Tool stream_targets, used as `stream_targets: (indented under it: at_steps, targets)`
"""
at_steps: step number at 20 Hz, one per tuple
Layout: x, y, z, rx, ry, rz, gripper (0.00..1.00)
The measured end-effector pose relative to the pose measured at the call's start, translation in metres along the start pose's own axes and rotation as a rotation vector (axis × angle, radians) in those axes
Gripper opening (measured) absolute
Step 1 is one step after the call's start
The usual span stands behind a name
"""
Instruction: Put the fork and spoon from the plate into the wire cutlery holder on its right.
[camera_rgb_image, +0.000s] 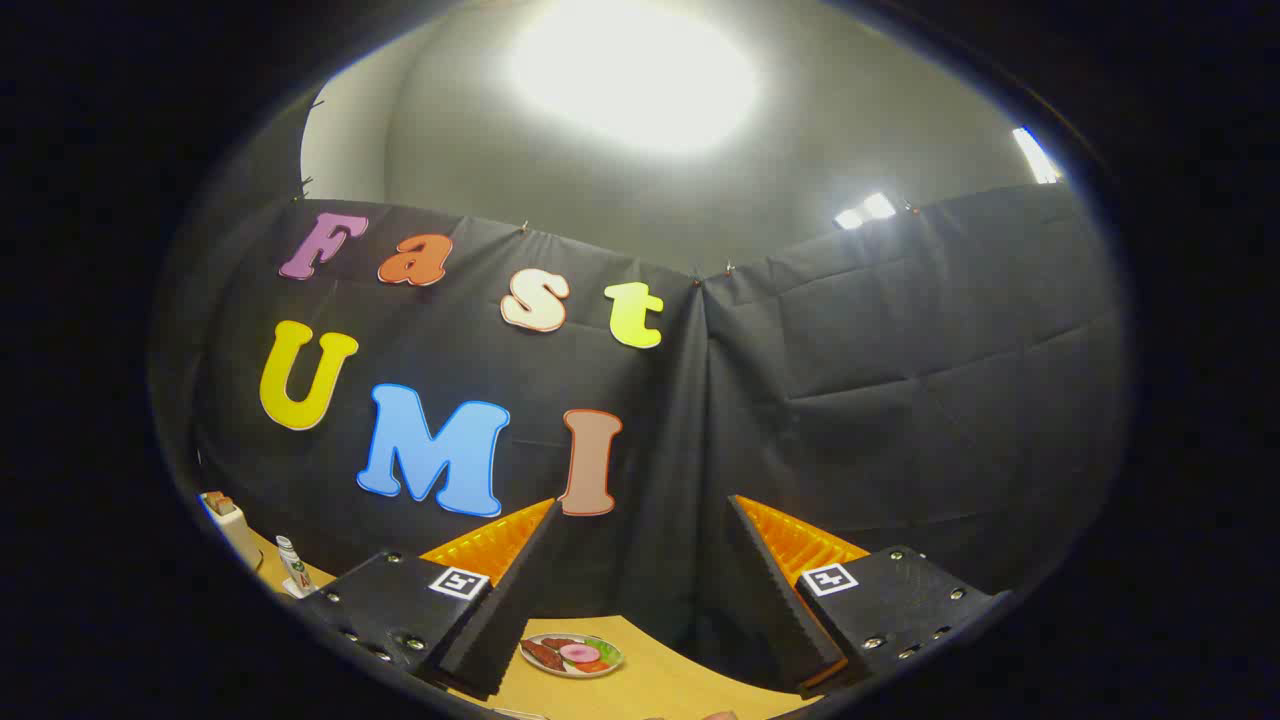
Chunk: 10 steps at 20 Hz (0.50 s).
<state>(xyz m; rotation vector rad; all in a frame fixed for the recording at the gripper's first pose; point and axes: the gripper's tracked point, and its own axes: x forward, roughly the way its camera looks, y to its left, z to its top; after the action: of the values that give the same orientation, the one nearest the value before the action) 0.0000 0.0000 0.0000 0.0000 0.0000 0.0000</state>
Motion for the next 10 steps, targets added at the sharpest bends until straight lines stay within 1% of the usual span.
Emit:
stream_targets:
  at_steps: [1,3,4,5,6,7,8,10]
  targets:
    - [0.000,0.017,-0.009,0.029,0.022,0.065,0.98]
    - [0.004,0.049,-0.049,0.077,0.155,0.145,0.98]
    - [0.005,0.062,-0.069,0.080,0.230,0.166,0.98]
    - [0.005,0.076,-0.079,0.086,0.281,0.178,0.98]
    - [0.005,0.089,-0.079,0.098,0.301,0.186,0.99]
    - [0.007,0.097,-0.067,0.089,0.289,0.184,0.99]
    - [0.009,0.097,-0.048,0.063,0.252,0.162,0.99]
    - [0.013,0.099,0.000,0.026,0.099,0.129,0.95]
